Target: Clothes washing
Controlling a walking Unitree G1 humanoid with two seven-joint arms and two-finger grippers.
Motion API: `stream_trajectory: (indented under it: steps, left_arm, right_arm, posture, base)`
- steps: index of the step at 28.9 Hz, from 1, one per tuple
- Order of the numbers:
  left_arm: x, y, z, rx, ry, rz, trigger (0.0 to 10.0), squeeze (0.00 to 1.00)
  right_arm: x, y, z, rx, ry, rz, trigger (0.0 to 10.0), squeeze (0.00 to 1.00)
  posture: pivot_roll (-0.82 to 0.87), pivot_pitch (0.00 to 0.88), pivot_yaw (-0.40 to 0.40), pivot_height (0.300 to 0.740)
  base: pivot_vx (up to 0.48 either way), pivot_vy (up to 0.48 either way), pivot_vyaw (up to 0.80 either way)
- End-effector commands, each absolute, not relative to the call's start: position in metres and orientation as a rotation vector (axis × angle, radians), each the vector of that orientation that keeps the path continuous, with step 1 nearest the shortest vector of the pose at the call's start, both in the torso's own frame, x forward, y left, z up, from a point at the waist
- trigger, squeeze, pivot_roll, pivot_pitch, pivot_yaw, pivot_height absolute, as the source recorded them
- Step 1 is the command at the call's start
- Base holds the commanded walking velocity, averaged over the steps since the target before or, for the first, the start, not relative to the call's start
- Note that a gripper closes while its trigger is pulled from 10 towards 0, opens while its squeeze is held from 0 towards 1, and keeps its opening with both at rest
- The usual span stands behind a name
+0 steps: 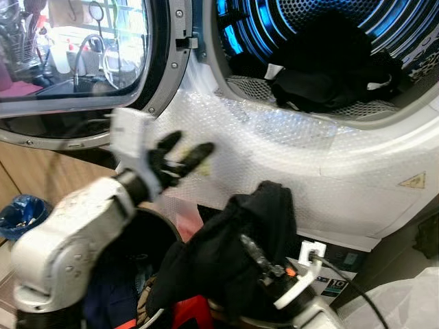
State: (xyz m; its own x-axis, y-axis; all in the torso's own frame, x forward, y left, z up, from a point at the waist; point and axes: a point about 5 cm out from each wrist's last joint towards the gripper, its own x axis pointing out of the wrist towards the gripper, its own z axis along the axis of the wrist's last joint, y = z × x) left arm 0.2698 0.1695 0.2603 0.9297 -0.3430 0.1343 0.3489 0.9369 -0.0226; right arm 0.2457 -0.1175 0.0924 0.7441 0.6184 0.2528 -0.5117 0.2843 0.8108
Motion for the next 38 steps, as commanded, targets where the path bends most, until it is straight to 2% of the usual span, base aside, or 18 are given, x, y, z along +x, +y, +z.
stream_trajectory:
  steps: [1,5,9,10,13,14,15,17,20,24,29,31,36,38]
  left_arm:
    - [0.272,0.184,0.247,-0.003,-0.087,-0.237,10.0,1.0]
    - [0.269,0.188,0.213,0.097,0.014,-0.231,10.0,1.0]
    - [0.264,0.191,0.186,0.249,0.0,-0.231,10.0,1.0]
    - [0.261,0.204,0.167,0.221,0.01,-0.135,10.0,1.0]
    - [0.253,0.218,0.146,0.19,0.03,-0.047,10.0,1.0]
    - [0.251,0.221,0.141,0.191,0.039,-0.032,10.0,0.52]
    - [0.247,0.223,0.131,0.245,0.051,-0.032,10.0,0.0]
    - [0.243,0.219,0.119,0.293,0.072,-0.069,10.0,0.0]
    - [0.241,0.215,0.106,0.271,0.071,-0.071,10.0,0.0]
    - [0.241,0.212,0.102,0.259,0.063,-0.069,10.0,0.0]
    - [0.24,0.206,0.097,0.244,0.057,-0.08,10.0,0.0]
    - [0.239,0.205,0.097,0.244,0.055,-0.08,10.0,0.0]
    - [0.235,0.2,0.09,0.224,0.057,-0.08,10.0,0.0]
    - [0.232,0.198,0.089,0.223,0.055,-0.083,10.0,0.0]
  right_arm:
    - [0.25,-0.125,0.111,1.092,0.016,0.798,0.0,0.0]
    - [0.25,-0.127,0.124,1.151,-0.047,0.847,0.0,0.0]
    - [0.249,-0.127,0.135,1.162,-0.088,0.896,0.0,0.0]
    - [0.249,-0.129,0.141,1.166,-0.11,0.91,0.0,0.0]
    - [0.247,-0.133,0.15,1.171,-0.143,0.93,0.0,0.0]
    - [0.245,-0.136,0.154,1.179,-0.162,0.94,0.0,0.0]
    - [0.242,-0.14,0.165,1.199,-0.198,0.969,0.0,0.0]
    - [0.237,-0.138,0.181,1.207,-0.232,1.016,0.0,0.0]
    - [0.232,-0.133,0.209,1.205,-0.297,1.124,0.0,0.0]
    - [0.24,-0.13,0.237,1.224,-0.39,1.192,0.0,0.0]
    - [0.275,-0.127,0.303,1.287,-0.584,1.333,0.0,0.0]
    - [0.279,-0.127,0.31,1.288,-0.597,1.35,0.0,0.0]
    - [0.327,-0.114,0.353,1.188,-0.627,1.351,0.0,0.0]
    - [0.337,-0.112,0.362,1.174,-0.625,1.332,0.0,0.0]
  posture:
    - [0.05,0.09,-0.019,0.74]
    - [0.05,0.092,-0.024,0.74]
    - [0.05,0.089,-0.022,0.74]
    - [0.04,0.086,-0.021,0.74]
    - [0.04,0.089,-0.02,0.74]
    - [0.04,0.089,-0.023,0.74]
    - [0.04,0.089,-0.023,0.74]
    - [0.04,0.089,-0.027,0.74]
    - [0.03,0.085,-0.033,0.74]
    - [0.03,0.082,-0.04,0.74]
    - [0.04,0.085,-0.048,0.74]
    - [0.04,0.085,-0.049,0.74]
    - [0.07,0.093,-0.058,0.74]
    - [0.07,0.099,-0.062,0.74]
  base:
    - [0.0,0.0,0.0]
    - [0.0,0.0,0.0]
    - [0.0,0.0,0.0]
    - [0.0,0.0,0.0]
    - [0.0,0.0,0.0]
    - [0.0,0.0,0.0]
    - [0.0,0.0,0.0]
    - [0.0,0.0,0.0]
    - [0.0,0.0,0.0]
    - [0.0,0.0,0.0]
    - [0.0,0.0,0.0]
    - [0.0,0.0,0.0]
    - [0.0,0.0,0.0]
    - [0.0,0.0,0.0]
